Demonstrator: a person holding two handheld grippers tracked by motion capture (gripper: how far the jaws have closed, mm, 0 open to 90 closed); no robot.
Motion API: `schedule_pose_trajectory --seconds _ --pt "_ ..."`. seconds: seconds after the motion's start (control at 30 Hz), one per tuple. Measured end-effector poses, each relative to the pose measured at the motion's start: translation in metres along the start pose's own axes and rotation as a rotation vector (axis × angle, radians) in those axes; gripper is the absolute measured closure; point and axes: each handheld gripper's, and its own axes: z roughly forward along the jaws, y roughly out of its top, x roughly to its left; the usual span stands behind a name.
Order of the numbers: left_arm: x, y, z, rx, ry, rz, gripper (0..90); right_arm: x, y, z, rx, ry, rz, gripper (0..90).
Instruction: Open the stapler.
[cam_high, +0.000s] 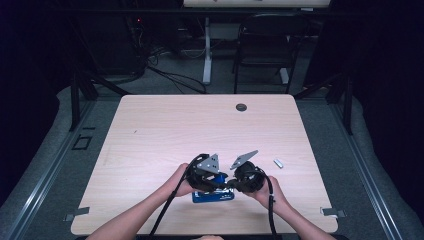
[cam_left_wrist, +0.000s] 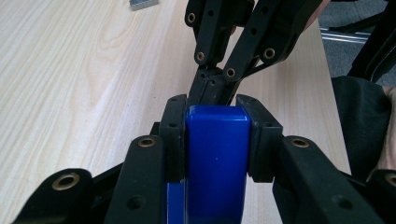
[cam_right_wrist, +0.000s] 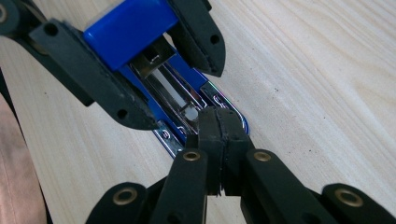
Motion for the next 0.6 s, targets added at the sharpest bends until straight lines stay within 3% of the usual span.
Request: schedule_pose_trajectory --seconds 0.27,0.4,0.47,0.6 --pt "-0.0004 0.0002 -0.0023 0.003 0.003 0.002 65.4 0.002 0.0003 0.001 0.01 -0.013 -0.028 90.0" --pt "-0.0002 -0.0002 -0.005 0.005 -0.002 0.0 65.4 0.0041 -0.0008 0.0036 -0.009 -0.018 -0.017 90.0" --pt "-0.0002 -0.0005 -0.0062 0.003 -0.002 -0.008 65.4 0.0034 0.0001 0.0025 0.017 -0.027 -0.045 90.0" --pt "-0.0005 0.0008 -0.0074 0.017 -0.004 -0.003 65.4 0.0033 -0.0002 0.0037 0.014 -0.024 -0.053 90.0"
